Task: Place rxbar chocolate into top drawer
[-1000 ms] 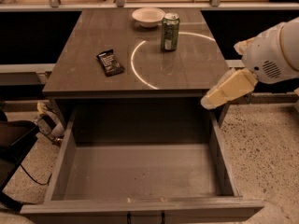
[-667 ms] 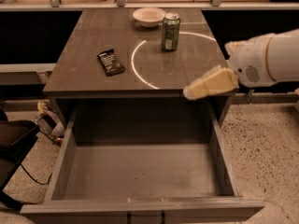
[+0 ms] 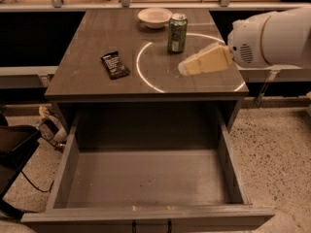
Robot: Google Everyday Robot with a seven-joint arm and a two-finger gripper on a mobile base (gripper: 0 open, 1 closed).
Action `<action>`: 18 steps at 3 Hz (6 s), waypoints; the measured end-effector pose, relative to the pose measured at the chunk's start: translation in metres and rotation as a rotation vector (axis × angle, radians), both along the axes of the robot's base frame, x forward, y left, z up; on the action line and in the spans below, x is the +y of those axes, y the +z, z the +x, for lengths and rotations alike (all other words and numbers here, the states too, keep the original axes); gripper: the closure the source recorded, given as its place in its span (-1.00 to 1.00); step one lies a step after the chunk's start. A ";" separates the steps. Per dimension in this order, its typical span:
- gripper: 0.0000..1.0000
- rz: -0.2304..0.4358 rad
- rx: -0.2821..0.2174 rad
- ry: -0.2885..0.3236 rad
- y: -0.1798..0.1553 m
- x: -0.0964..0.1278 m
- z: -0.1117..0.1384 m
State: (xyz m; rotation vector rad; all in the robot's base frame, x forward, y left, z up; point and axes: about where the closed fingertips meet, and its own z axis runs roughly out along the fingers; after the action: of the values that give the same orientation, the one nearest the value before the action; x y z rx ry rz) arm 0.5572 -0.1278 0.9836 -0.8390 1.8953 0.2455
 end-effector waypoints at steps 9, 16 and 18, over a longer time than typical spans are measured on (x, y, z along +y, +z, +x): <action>-1.00 0.154 0.132 0.131 -0.090 0.217 0.139; -0.65 0.075 0.179 0.153 -0.174 0.262 0.157; 0.31 0.075 0.179 0.153 -0.161 0.262 0.157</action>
Offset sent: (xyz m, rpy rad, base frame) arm 0.0524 0.0806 0.0134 0.0224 -0.0595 -0.0029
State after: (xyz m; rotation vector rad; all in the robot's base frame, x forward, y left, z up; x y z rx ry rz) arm 0.7141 0.1342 0.8224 -0.9378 1.9754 0.4974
